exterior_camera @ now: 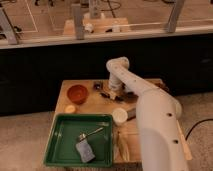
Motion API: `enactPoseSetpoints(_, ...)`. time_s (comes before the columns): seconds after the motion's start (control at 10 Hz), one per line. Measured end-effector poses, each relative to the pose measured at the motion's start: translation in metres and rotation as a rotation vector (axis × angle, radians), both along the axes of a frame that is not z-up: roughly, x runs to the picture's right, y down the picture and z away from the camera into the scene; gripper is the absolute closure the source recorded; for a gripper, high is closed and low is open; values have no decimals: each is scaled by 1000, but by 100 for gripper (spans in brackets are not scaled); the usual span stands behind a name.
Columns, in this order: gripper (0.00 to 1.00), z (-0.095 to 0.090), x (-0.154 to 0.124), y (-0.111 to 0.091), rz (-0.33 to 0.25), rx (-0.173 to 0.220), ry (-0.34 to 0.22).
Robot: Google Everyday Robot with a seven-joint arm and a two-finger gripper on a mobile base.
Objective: Wipe red bowl with brush
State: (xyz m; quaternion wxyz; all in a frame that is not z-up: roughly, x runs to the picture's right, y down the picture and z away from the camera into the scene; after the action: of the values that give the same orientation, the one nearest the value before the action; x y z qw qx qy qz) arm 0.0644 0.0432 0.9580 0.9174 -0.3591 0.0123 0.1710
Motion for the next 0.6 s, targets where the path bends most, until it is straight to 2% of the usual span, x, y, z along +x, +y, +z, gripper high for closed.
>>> enactPoseSetpoints(0.4,100,-51,-1,-43,48,107,-60)
enactPoseSetpoints(0.6,100,-68,0,-59,63,150,-102)
